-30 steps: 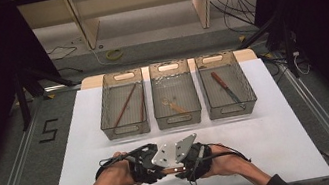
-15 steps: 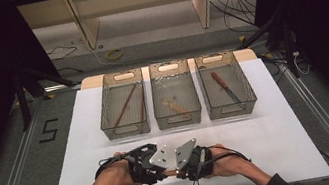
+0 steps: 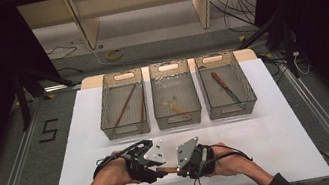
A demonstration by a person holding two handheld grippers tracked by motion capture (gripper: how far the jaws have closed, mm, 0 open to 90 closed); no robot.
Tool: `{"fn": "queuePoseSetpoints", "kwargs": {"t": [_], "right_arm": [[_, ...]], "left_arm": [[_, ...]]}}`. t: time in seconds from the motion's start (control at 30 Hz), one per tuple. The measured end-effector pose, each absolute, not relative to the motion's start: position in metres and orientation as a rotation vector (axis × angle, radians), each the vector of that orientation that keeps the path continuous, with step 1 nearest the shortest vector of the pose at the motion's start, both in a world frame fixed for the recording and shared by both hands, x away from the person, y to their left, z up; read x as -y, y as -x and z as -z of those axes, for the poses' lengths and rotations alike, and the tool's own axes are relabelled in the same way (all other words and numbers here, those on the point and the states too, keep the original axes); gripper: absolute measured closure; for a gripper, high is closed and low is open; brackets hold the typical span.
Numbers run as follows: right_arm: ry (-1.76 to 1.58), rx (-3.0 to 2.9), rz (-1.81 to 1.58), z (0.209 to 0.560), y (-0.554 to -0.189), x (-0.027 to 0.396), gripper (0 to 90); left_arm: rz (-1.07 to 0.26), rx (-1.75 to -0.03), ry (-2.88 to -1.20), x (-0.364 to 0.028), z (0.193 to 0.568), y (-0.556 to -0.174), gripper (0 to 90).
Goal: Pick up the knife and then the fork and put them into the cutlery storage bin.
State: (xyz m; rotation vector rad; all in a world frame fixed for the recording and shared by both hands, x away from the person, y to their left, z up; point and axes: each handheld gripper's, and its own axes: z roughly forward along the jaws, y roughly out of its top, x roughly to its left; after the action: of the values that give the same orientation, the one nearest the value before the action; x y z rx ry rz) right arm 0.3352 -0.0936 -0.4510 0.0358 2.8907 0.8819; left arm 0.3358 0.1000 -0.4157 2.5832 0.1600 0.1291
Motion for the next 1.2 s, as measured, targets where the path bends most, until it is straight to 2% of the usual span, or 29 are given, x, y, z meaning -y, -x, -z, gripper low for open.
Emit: {"fn": "queuePoseSetpoints", "kwargs": {"t": [0.07,0.2,0.37,0.83,1.2], "right_arm": [[-0.028,-2.887,-0.880,0.450,-0.336,0.095,77.5],[-0.066,-2.884,-0.869,0.448,-0.338,0.098,77.6],[-0.090,-2.862,-0.868,0.445,-0.341,0.104,77.5],[-0.386,-2.731,-0.917,0.424,-0.369,0.143,77.5],[-0.737,-2.541,-1.027,0.389,-0.412,0.194,77.4]], "left_arm": [[-0.142,-0.191,-2.568,-0.101,0.415,-0.338,52.0],[-0.189,-0.261,-2.514,-0.106,0.411,-0.341,40.6],[-0.224,-0.342,-2.425,-0.115,0.405,-0.344,29.8],[-0.287,-0.623,-2.107,-0.154,0.423,-0.350,26.2],[-0.306,-0.754,-1.989,-0.173,0.446,-0.346,24.2]]}}
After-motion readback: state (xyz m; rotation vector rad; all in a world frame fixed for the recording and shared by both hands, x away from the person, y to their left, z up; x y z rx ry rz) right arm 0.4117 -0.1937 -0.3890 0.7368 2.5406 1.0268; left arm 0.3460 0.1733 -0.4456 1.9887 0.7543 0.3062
